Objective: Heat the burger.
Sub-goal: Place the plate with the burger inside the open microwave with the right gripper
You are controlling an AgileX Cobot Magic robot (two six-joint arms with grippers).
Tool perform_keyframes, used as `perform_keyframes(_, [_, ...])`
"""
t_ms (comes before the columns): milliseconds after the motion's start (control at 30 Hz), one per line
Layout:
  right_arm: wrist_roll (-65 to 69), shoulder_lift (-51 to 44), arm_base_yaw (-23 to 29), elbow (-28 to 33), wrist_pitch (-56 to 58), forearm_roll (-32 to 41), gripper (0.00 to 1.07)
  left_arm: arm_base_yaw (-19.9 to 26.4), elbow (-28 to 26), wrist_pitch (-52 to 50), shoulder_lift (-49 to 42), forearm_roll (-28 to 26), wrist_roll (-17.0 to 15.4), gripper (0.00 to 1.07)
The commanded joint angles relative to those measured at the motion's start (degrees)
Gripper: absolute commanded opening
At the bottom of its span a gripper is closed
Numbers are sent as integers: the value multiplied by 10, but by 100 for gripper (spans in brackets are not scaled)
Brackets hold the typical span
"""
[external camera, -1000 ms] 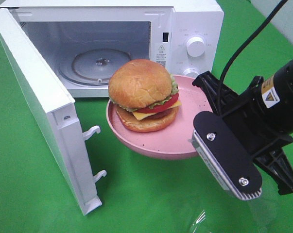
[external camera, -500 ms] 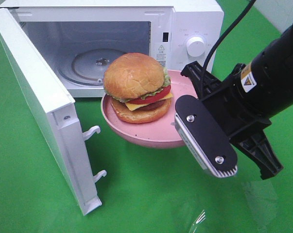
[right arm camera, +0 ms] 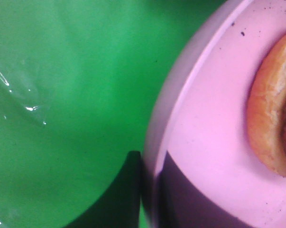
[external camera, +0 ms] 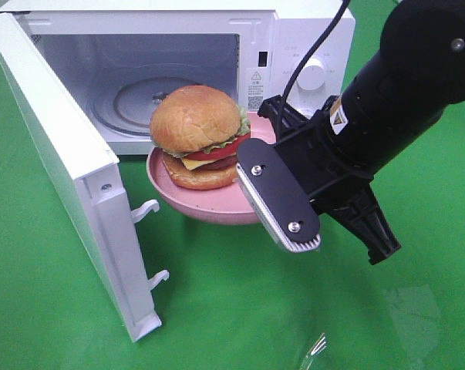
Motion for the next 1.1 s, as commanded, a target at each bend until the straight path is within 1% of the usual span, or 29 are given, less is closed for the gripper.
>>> perform_keyframes(33, [3,18,0,-29,-33,-1,0,1,2,0,-1,-2,1,80])
perform_keyframes(367, [4,67,-1,-76,-37,11,0,1,2,0,-1,-2,1,80])
perform_keyframes(1100, [5,127,-1,-148,-37,23,0,1,2,0,-1,-2,1,80])
